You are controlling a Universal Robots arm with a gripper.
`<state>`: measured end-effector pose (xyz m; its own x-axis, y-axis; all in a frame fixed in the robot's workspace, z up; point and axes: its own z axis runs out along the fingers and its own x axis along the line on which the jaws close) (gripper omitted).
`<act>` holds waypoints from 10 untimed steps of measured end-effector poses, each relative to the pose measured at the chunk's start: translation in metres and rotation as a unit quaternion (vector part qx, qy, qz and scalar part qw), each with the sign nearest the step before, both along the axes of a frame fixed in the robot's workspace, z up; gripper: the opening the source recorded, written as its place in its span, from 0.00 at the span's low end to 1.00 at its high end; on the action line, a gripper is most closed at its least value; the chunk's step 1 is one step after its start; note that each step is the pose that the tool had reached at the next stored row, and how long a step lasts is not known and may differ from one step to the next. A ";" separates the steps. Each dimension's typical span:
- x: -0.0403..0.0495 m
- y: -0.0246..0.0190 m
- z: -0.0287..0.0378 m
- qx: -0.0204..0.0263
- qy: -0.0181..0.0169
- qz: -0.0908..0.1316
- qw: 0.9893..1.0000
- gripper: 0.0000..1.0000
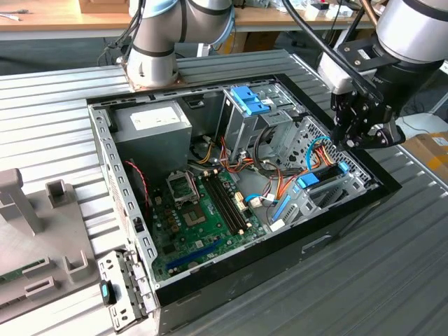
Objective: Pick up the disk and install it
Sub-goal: 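Insert the first disk wire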
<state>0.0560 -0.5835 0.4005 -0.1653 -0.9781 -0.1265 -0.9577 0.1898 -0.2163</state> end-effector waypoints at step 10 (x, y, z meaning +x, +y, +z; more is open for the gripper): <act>0.0298 0.0131 -0.0011 0.002 0.046 0.000 0.999 0.30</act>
<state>0.0858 -0.5703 0.3994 -0.1767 -0.9776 -0.1142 -0.9735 0.1907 -0.1259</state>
